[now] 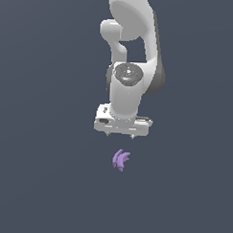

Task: Pick up the object and move it to a goal position.

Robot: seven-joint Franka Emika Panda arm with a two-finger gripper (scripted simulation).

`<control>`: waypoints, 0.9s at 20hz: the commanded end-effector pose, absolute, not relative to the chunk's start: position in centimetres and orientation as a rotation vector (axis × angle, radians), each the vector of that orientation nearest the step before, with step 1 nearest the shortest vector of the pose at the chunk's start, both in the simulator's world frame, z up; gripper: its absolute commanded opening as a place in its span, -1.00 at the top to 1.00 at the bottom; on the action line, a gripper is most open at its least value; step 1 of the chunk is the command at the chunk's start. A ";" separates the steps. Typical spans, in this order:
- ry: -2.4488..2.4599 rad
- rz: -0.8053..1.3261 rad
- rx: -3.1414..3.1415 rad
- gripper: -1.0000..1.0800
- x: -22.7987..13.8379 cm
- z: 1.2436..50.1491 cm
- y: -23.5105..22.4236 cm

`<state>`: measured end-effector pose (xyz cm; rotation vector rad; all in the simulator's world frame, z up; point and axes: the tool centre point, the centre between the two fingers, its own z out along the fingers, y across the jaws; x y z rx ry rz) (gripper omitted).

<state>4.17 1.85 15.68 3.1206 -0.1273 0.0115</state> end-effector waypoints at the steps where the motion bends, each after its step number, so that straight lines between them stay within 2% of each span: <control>1: -0.221 0.009 3.119 -0.92 5.1 14.9 1.9; 9: -0.540 0.004 3.090 -0.92 8.2 12.1 2.3; 18: -0.729 0.000 3.055 -0.92 9.9 10.3 2.6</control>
